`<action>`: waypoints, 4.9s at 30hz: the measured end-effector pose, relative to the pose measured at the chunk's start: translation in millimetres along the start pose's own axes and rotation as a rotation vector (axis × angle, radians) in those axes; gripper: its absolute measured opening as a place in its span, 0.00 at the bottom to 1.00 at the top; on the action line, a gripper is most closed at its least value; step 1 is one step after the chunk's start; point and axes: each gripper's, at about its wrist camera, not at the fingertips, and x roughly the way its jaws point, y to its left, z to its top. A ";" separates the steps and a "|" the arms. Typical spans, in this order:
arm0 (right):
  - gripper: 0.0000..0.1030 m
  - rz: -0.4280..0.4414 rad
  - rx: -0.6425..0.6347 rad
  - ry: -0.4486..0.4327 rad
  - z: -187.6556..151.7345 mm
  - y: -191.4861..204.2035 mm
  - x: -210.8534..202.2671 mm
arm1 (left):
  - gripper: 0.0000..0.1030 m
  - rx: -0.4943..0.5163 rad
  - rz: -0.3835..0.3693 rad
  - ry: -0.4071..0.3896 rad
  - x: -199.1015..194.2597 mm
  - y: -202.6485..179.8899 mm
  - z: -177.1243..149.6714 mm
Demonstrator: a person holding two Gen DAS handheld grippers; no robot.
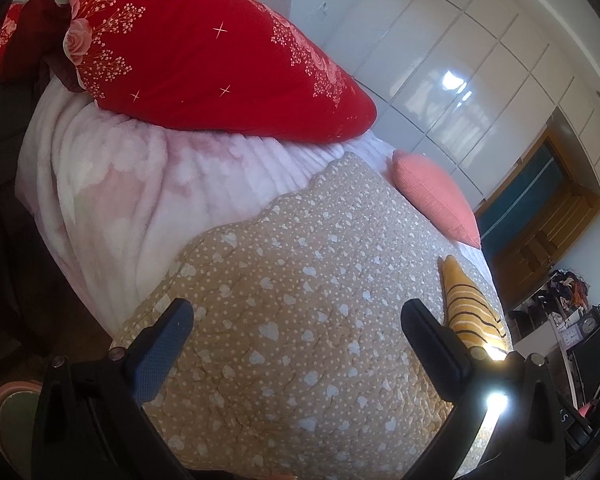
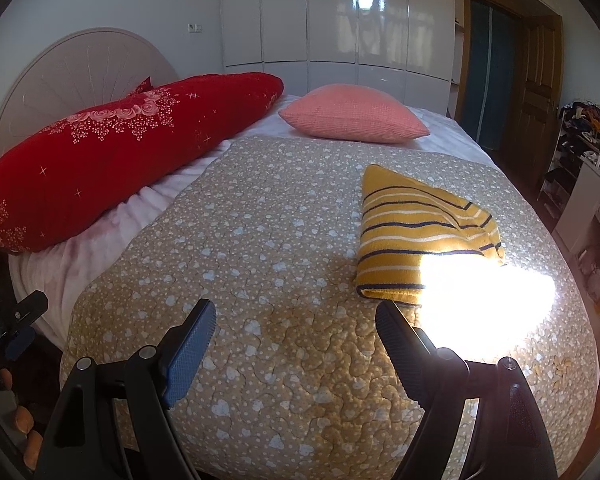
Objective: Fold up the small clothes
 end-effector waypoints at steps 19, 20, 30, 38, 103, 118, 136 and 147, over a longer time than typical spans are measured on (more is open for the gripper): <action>0.84 -0.025 0.013 -0.005 -13.9 -16.2 -2.2 | 1.00 0.068 0.099 0.033 20.5 -7.5 -7.2; 0.85 -0.027 0.021 -0.006 -15.5 -22.2 -3.3 | 1.00 0.079 0.106 0.044 23.1 -10.9 -8.7; 0.87 -0.056 0.189 -0.008 -44.3 -115.5 -9.3 | 1.00 0.291 0.162 -0.008 14.9 -80.0 -29.7; 0.88 -0.048 0.299 -0.051 -73.2 -172.5 -19.8 | 1.00 0.476 0.198 -0.030 9.3 -142.9 -60.2; 0.90 -0.289 0.461 0.034 -69.2 -380.3 27.7 | 1.00 0.629 0.298 0.172 143.4 -149.1 -33.6; 1.00 -0.345 0.481 0.213 -41.0 -428.3 124.5 | 1.00 0.487 0.374 0.276 263.3 -74.0 55.0; 1.00 -0.368 0.419 0.185 -45.0 -422.9 129.1 | 1.00 0.474 0.348 0.263 274.4 -67.7 55.5; 1.00 -0.368 0.419 0.185 -45.3 -422.7 128.8 | 1.00 0.465 0.338 0.270 274.7 -66.3 56.1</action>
